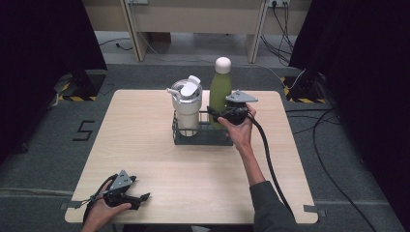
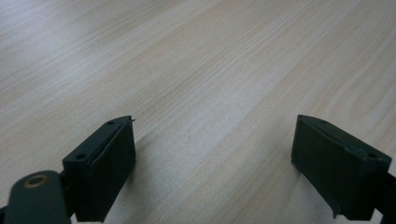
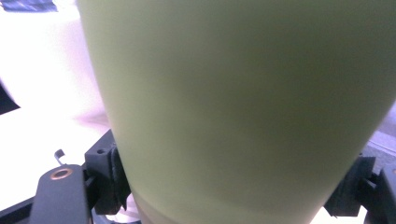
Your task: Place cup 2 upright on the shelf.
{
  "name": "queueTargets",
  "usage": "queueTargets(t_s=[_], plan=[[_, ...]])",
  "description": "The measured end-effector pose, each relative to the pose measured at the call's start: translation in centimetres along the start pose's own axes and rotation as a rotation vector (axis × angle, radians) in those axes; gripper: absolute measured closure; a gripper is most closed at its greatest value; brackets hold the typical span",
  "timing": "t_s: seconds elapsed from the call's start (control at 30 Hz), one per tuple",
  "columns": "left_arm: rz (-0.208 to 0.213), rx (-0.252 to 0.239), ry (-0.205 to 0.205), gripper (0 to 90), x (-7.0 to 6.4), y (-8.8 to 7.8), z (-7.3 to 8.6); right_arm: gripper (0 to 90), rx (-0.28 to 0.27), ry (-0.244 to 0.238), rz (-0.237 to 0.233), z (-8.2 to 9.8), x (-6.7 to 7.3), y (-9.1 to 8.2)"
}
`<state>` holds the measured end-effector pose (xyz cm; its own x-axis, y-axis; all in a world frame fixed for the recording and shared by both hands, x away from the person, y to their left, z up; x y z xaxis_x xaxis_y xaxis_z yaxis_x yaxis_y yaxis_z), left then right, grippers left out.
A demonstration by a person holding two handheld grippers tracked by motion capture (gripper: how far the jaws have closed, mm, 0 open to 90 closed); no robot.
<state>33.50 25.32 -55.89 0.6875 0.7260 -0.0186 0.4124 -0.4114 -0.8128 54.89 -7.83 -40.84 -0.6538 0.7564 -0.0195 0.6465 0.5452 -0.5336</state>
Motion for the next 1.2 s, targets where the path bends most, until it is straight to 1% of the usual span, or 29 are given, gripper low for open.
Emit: queueTargets(t_s=[0.1, 0.2, 0.23, 0.3, 0.47, 0.5, 0.6, 0.67, 0.73, 0.77, 0.83, 0.93, 1.03, 1.1, 1.2], plan=[[0.0, 0.0, 0.0, 13.1, 0.0, 0.0, 0.0, 21.0, 0.008, 0.013, 0.001, 0.4, -0.3, 0.6], [0.0, 0.0, 0.0, 13.1, 0.0, 0.0, 0.0, 21.0, 0.011, 0.016, -0.001, 0.7, -0.3, 0.8], [0.0, 0.0, 0.0, 13.0, 0.0, 0.0, 0.0, 21.0, 0.013, 0.009, 0.001, 0.8, -0.3, 1.0], [0.0, 0.0, 0.0, 13.0, 0.0, 0.0, 0.0, 21.1, 0.02, 0.011, 0.009, 1.2, -0.5, 1.2], [0.0, 0.0, 0.0, 13.0, 0.0, 0.0, 0.0, 21.0, 0.03, 0.03, 0.011, 2.1, -0.9, 1.6], [0.0, 0.0, 0.0, 13.1, 0.0, 0.0, 0.0, 21.0, 0.033, 0.033, 0.009, 2.6, -0.9, 1.8], [0.0, 0.0, 0.0, 13.0, 0.0, 0.0, 0.0, 21.0, 0.038, 0.033, 0.011, 3.0, -1.0, 2.1], [0.0, 0.0, 0.0, 13.0, 0.0, 0.0, 0.0, 21.0, 0.036, 0.045, 0.005, 3.4, -1.0, 2.4], [0.0, 0.0, 0.0, 13.0, 0.0, 0.0, 0.0, 21.0, 0.042, 0.046, 0.005, 3.8, -1.0, 2.6], [0.0, 0.0, 0.0, 13.0, 0.0, 0.0, 0.0, 21.0, 0.038, 0.033, 0.013, 4.0, -1.0, 2.8], [0.0, 0.0, 0.0, 13.1, 0.0, 0.0, 0.0, 21.0, 0.041, 0.031, 0.011, 4.1, -0.9, 2.8], [0.0, 0.0, 0.0, 13.0, 0.0, 0.0, 0.0, 20.9, 0.041, 0.005, 0.01, 4.1, -0.8, 2.8], [0.0, 0.0, 0.0, 13.1, 0.0, 0.0, 0.0, 20.7, 0.05, -0.011, 0.016, 4.3, -0.6, 2.7], [0.0, 0.0, 0.0, 13.0, 0.0, 0.0, 0.0, 20.7, 0.051, -0.011, 0.012, 4.4, -0.6, 2.6], [0.0, 0.0, 0.0, 13.0, 0.0, 0.0, 0.0, 20.0, 0.051, 0.003, -0.01, 4.4, -0.9, 2.6]])
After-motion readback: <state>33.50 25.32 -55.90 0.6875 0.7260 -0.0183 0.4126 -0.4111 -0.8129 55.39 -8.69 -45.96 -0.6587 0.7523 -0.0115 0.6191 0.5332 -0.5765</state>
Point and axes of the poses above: each handheld gripper's, and its own axes: y roughly forward along the jaws, z roughly out of its underside, x roughly to its left, the point moved 5 cm from there along y, roughly forward along the jaws, and after that the axes turned 13 degrees about x, right-handed, at the moved point
